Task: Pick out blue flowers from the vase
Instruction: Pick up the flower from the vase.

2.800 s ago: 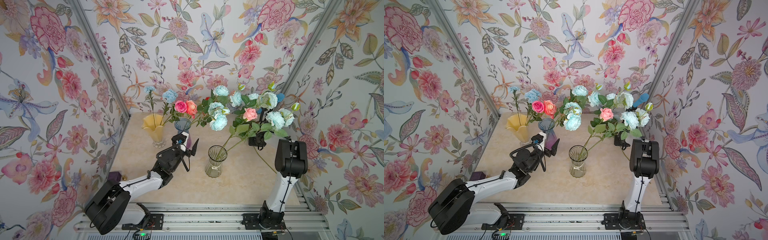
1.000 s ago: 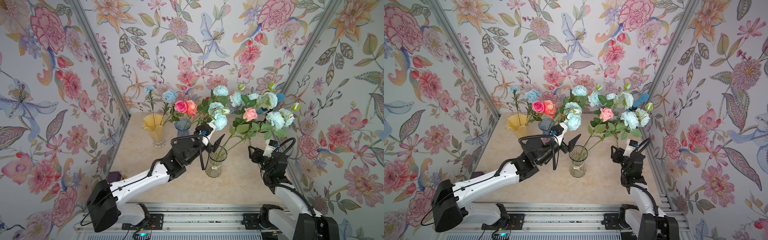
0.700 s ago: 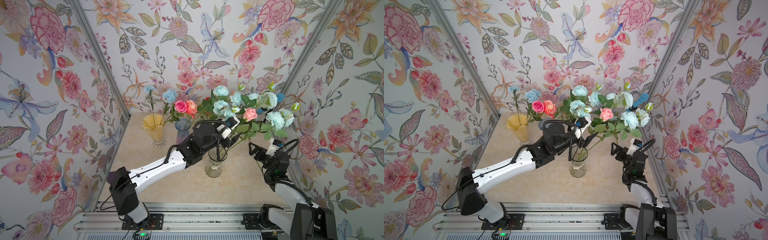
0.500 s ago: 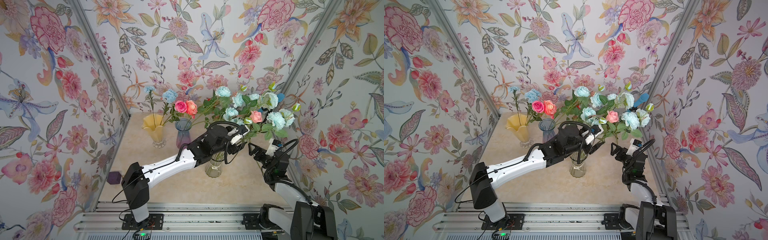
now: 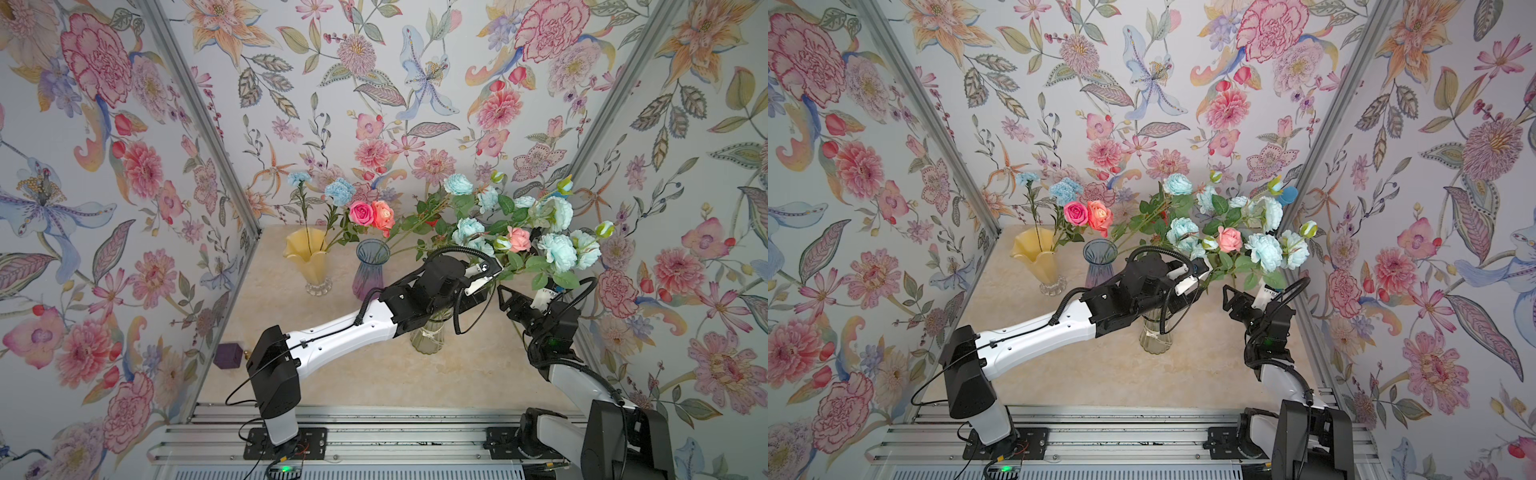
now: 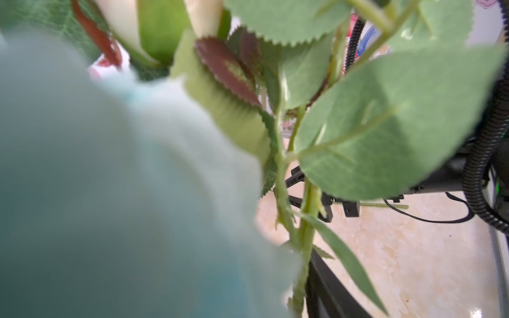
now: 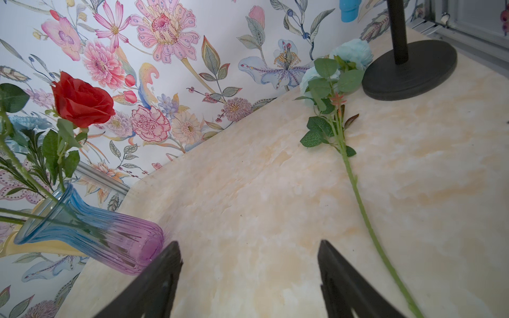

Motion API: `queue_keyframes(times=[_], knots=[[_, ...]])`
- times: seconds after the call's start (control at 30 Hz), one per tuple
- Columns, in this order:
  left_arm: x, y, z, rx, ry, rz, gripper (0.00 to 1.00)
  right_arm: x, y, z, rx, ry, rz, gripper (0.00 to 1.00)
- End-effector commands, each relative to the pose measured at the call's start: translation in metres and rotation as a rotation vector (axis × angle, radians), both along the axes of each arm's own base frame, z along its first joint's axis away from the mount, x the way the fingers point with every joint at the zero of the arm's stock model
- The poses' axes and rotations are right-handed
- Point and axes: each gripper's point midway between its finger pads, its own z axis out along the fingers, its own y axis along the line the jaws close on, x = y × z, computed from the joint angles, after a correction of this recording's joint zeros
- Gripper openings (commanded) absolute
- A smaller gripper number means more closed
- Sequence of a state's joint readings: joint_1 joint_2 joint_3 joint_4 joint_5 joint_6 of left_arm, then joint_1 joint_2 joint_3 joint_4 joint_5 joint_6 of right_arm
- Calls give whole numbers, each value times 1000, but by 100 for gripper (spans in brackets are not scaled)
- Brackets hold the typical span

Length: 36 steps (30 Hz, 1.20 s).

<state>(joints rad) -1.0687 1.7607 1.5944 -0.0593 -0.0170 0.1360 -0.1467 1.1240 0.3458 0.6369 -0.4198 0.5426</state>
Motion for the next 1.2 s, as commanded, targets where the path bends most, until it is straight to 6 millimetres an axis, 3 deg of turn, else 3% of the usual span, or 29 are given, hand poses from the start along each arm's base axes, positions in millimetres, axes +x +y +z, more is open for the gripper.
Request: queue_keyframes(times=[0.0, 0.33, 0.43, 0.6, 0.73, 0.87, 0.97, 1.17], knots=[[3, 17, 1, 10, -71, 86, 61, 5, 3, 23, 2, -75, 22, 78], [-33, 138, 90, -396, -251, 233, 68, 19, 40, 35, -40, -78, 164, 74], [-36, 160, 98, -421, -264, 273, 69, 19, 39, 35, -41, -77, 162, 74], [-28, 188, 92, -419, -265, 357, 70, 18, 39, 35, -43, -77, 158, 72], [-39, 176, 89, -392, -247, 254, 66, 19, 39, 34, -42, -72, 161, 69], [-60, 138, 80, -331, -139, 76, 63, 20, 38, 33, -37, -69, 159, 66], [-70, 108, 61, -244, -94, 17, 62, 21, 38, 32, -30, -66, 164, 64], [-62, 64, 30, -139, -83, 5, 62, 21, 36, 31, -20, -64, 162, 61]])
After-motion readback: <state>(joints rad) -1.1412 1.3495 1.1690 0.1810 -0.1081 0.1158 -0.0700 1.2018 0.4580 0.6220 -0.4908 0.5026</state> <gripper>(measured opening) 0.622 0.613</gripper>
